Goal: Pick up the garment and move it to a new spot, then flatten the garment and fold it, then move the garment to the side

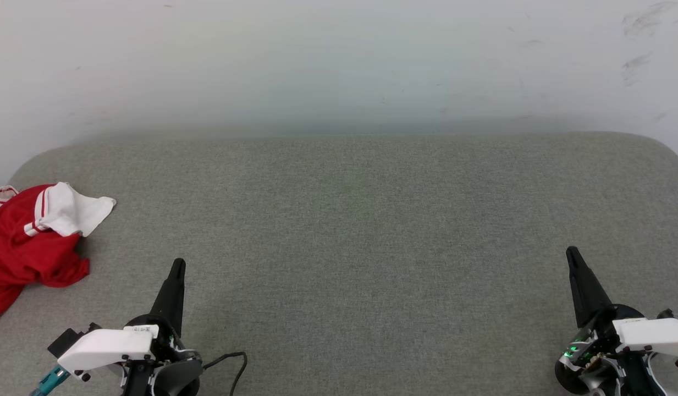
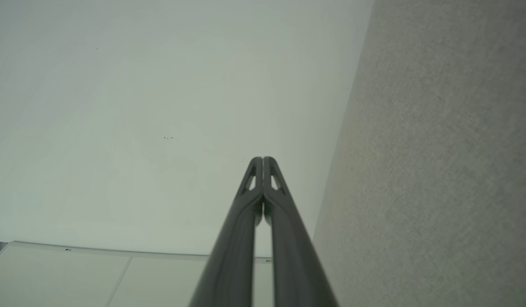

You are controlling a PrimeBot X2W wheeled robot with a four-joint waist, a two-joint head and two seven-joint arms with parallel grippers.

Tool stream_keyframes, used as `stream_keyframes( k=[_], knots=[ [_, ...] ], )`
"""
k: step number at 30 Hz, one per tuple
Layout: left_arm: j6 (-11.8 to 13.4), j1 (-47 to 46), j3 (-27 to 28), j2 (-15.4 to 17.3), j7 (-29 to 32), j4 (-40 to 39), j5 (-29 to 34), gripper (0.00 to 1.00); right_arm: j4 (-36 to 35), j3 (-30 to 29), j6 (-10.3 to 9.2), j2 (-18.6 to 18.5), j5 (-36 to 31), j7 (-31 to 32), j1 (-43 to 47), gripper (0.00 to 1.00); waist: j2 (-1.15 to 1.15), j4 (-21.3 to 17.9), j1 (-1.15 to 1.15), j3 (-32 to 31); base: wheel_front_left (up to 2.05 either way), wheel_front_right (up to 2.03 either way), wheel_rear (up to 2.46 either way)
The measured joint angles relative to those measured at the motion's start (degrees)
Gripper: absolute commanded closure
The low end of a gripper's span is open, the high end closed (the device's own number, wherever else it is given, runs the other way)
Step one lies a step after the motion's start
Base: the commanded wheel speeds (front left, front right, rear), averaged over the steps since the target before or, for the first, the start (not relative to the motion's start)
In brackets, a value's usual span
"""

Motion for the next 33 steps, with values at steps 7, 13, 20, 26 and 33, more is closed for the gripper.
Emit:
stream_keyframes(
  k=[7, 13, 20, 26, 33],
  knots=[
    [0.0, 0.0, 0.0, 0.0, 0.0, 0.0, 0.0, 1.00, 0.0, 0.0, 0.00, 0.0, 0.0, 0.0, 0.0, 1.00, 0.00, 0.0, 0.00, 0.0, 0.00, 0.00, 0.00],
    [0.0, 0.0, 0.0, 0.0, 0.0, 0.0, 0.0, 1.00, 0.0, 0.0, 0.00, 0.0, 0.0, 0.0, 0.0, 1.00, 0.00, 0.0, 0.00, 0.0, 0.00, 0.00, 0.00],
    [0.0, 0.4, -0.1, -0.1, 0.0, 0.7, 0.0, 0.00, 0.7, 0.0, 0.00, 0.0, 0.0, 0.0, 0.5, 0.00, 0.00, 0.0, 0.00, 0.0, 0.00, 0.00, 0.00],
    [0.1, 2.5, -0.5, -0.3, -0.8, 2.2, 0.2, 0.00, 2.5, 0.4, -0.01, 0.0, -0.1, -0.8, 2.8, 0.00, 0.00, 0.0, 0.00, 0.0, 0.00, 0.00, 0.00],
    [0.1, 2.5, -0.4, -0.3, -2.8, 0.8, 4.7, 0.00, 1.0, 0.8, -0.01, 0.0, -5.6, -2.7, 2.8, 0.00, 0.00, 0.0, 0.00, 0.1, 0.00, 0.00, 0.00]
  ],
)
